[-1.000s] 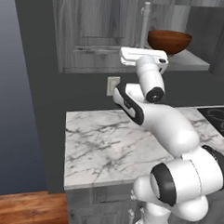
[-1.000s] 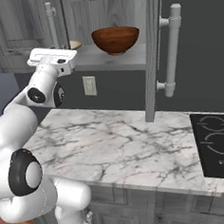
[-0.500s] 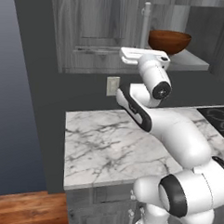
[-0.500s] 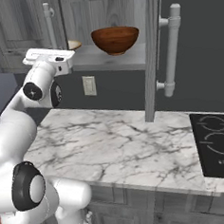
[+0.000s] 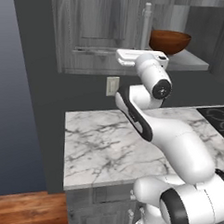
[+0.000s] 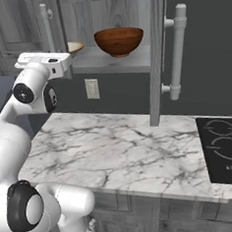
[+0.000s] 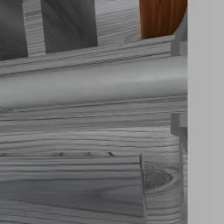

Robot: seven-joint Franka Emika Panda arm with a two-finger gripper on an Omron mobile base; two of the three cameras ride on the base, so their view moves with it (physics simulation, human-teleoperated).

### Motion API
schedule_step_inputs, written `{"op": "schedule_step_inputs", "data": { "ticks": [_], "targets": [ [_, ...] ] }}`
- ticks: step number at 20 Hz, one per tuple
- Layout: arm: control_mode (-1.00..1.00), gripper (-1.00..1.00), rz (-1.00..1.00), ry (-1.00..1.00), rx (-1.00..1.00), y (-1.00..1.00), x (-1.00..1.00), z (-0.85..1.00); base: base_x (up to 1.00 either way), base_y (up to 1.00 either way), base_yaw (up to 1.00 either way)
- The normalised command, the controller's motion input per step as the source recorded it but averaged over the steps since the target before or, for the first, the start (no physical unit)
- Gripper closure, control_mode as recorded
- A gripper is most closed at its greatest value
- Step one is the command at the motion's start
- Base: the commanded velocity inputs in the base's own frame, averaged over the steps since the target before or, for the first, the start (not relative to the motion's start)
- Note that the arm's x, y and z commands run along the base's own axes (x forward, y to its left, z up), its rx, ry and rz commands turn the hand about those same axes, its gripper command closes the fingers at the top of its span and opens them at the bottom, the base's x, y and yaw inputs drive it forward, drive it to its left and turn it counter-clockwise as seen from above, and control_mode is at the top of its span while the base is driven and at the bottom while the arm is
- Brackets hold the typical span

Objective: Move the bowls from the cabinet to the plates on the dining table.

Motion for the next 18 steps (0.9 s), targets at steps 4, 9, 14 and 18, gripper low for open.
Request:
{"op": "schedule_step_inputs", "data": {
  "ticks": [4,9,14,18],
  "targets": [
    [-1.0,1.0,0.0,0.08,-0.02,0.62,-0.27,-0.1,0.0,0.0,0.0],
    [-1.0,1.0,0.0,0.1,-0.01,0.62,-0.28,-0.14,0.0,0.0,0.0],
    [-1.0,1.0,0.0,0.11,0.0,0.59,-0.26,-0.14,0.0,0.0,0.0],
    [-1.0,1.0,0.0,0.11,0.0,0.6,-0.25,-0.15,0.0,0.0,0.0]
  ]
}}
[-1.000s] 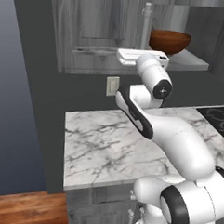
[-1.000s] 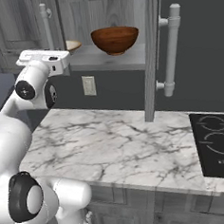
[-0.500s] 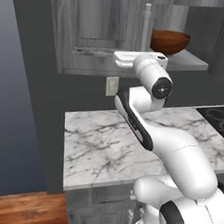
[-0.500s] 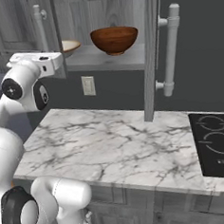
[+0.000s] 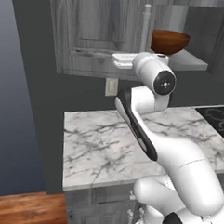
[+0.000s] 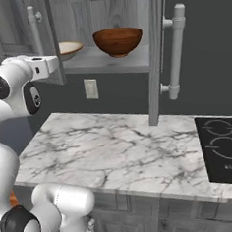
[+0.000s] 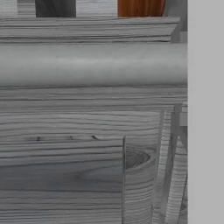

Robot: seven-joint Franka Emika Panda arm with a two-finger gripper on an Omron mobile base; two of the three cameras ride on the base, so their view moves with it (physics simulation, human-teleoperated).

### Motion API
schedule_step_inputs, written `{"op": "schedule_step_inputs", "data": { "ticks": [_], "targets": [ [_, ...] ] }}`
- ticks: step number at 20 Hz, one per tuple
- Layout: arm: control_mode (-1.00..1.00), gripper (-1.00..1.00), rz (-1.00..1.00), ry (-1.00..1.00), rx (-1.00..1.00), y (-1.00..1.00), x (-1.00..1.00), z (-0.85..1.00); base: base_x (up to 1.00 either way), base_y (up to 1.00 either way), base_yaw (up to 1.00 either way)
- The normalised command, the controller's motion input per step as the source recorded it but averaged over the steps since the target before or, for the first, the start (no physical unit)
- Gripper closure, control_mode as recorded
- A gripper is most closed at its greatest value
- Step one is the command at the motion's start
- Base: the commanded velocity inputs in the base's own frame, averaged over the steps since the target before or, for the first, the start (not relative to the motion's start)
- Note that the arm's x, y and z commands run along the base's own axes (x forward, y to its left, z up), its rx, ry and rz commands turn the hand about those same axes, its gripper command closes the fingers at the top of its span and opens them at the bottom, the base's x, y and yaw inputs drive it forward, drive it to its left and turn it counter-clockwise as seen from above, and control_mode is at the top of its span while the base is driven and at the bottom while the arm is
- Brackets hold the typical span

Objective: Move the bowls from the cabinet to the plates on the dining table.

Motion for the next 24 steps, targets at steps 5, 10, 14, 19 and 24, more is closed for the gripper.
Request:
{"op": "schedule_step_inputs", "data": {
  "ticks": [5,10,14,19,24],
  "targets": [
    [-1.0,1.0,0.0,0.07,0.0,0.62,-0.22,-0.19,0.0,0.0,0.0],
    [-1.0,1.0,0.0,0.0,0.0,0.62,-0.21,-0.19,0.0,0.0,0.0],
    [-1.0,1.0,0.0,0.0,0.0,0.62,-0.22,-0.21,0.0,0.0,0.0],
    [-1.0,1.0,0.0,-0.01,0.0,0.62,-0.22,-0.19,0.0,0.0,0.0],
    [-1.0,1.0,0.0,-0.01,0.0,0.62,-0.22,-0.2,0.0,0.0,0.0]
  ]
}}
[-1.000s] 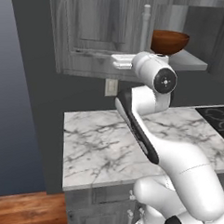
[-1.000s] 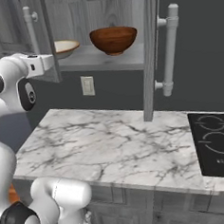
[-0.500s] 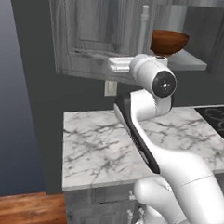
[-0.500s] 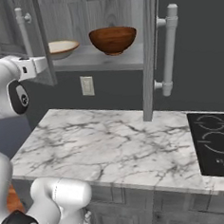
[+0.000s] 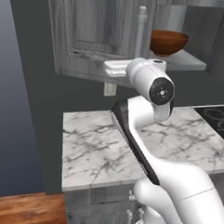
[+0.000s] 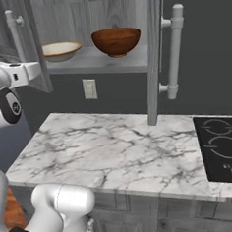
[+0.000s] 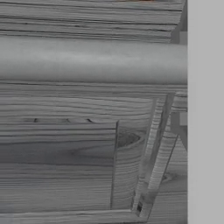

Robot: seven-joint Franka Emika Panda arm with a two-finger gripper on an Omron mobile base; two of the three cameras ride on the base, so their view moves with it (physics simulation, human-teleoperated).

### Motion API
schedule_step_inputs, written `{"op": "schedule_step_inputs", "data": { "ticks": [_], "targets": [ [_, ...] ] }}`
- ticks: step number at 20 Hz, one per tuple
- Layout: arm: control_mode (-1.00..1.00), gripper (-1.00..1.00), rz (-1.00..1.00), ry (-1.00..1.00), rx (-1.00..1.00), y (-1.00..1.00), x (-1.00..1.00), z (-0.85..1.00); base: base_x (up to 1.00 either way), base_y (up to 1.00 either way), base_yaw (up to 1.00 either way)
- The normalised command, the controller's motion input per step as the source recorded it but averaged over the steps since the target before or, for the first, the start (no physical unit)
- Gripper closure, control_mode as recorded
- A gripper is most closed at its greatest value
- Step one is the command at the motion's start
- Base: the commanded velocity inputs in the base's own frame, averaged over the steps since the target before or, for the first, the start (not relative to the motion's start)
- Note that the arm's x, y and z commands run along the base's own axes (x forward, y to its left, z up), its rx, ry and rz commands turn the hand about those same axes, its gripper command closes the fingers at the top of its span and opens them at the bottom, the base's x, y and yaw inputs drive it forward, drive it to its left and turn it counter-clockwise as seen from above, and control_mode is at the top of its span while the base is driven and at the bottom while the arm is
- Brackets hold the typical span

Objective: Move the bowls from the cabinet to the plates on the dining table.

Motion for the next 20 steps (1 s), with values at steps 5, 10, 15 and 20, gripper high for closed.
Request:
{"op": "schedule_step_inputs", "data": {
  "ticks": [5,10,15,20],
  "targets": [
    [-1.0,1.0,0.0,0.0,0.0,0.62,-0.25,-0.24,0.0,0.0,0.0],
    [-1.0,1.0,0.0,0.0,0.0,0.62,-0.22,-0.17,0.0,0.0,0.0],
    [-1.0,1.0,0.0,0.0,0.0,0.62,-0.21,-0.16,0.0,0.0,0.0],
    [-1.0,1.0,0.0,0.0,0.0,0.62,-0.19,-0.19,0.0,0.0,0.0]
  ]
}}
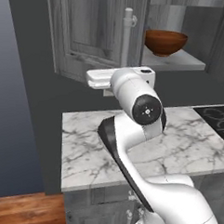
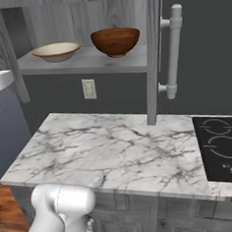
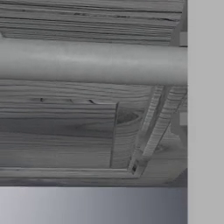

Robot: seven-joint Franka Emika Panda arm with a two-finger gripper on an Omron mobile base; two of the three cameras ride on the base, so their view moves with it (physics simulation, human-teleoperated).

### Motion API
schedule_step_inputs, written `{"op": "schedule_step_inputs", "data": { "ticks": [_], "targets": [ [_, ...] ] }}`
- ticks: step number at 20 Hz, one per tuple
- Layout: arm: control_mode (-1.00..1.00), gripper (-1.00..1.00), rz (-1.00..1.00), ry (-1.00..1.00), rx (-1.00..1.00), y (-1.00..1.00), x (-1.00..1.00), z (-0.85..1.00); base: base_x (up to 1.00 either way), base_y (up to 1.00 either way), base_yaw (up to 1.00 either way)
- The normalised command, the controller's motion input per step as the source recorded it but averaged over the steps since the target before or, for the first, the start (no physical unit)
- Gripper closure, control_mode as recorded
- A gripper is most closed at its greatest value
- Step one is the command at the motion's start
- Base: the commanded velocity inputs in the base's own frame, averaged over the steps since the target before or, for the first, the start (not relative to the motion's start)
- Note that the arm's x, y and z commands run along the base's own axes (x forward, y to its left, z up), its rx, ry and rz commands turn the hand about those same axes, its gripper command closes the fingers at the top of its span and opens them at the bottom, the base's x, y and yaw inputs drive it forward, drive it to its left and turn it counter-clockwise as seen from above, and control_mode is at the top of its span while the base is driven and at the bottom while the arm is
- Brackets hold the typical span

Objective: Move the bowls from the cabinet to the plates on the dining table.

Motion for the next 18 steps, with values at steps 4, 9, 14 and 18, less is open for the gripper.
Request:
{"op": "schedule_step_inputs", "data": {
  "ticks": [4,9,14,18],
  "targets": [
    [-1.0,-1.0,0.0,0.0,0.0,0.62,-0.19,-0.19,0.0,0.0,0.0],
    [-1.0,-1.0,0.0,-0.01,0.03,0.45,-0.34,-0.04,0.0,0.0,0.0],
    [-1.0,-1.0,-0.01,-0.05,0.04,-0.09,-0.48,0.05,0.0,0.0,0.0],
    [-1.0,-1.0,0.08,-0.01,0.06,-0.35,-0.44,0.17,0.0,0.0,0.0]
  ]
}}
